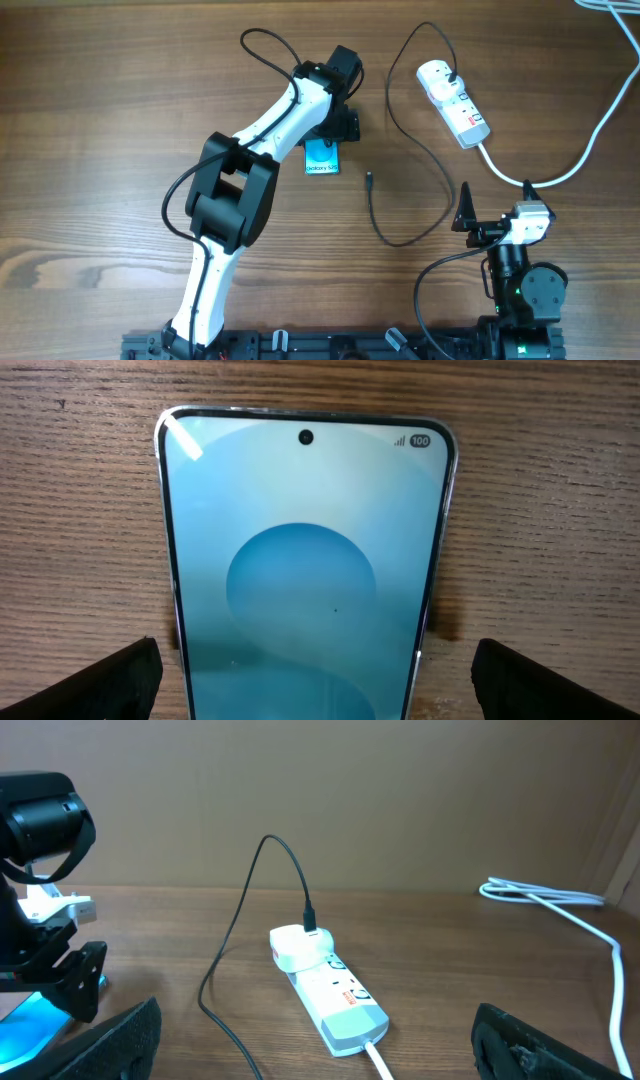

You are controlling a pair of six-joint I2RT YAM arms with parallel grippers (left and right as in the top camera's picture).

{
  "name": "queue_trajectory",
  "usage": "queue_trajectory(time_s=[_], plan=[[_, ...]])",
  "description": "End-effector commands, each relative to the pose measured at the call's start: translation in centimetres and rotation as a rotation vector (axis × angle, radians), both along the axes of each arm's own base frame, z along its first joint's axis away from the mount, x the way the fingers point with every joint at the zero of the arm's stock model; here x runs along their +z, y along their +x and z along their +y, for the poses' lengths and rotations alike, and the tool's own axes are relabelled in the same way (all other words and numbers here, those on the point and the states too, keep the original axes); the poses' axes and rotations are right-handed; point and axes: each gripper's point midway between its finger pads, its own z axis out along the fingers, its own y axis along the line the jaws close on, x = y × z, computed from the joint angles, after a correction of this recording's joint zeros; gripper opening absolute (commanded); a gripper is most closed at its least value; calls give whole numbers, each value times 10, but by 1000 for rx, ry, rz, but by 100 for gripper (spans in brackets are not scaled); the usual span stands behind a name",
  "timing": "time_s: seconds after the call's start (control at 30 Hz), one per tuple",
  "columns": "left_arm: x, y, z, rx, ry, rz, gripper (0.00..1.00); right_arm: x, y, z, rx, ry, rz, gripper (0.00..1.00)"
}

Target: Plug charger to phone and switch on socket

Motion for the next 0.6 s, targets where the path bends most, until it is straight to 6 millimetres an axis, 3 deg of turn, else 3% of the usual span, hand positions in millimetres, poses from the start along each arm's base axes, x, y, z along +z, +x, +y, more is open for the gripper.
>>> queue_trajectory(time_s=[0.0,0.57], plan=[[-10,-3,4,-6,10,29,100,1,0,-2,-7,-5,-7,100],[-10,-3,10,1,29,28,100,1,0,-2,-7,-5,-7,100]])
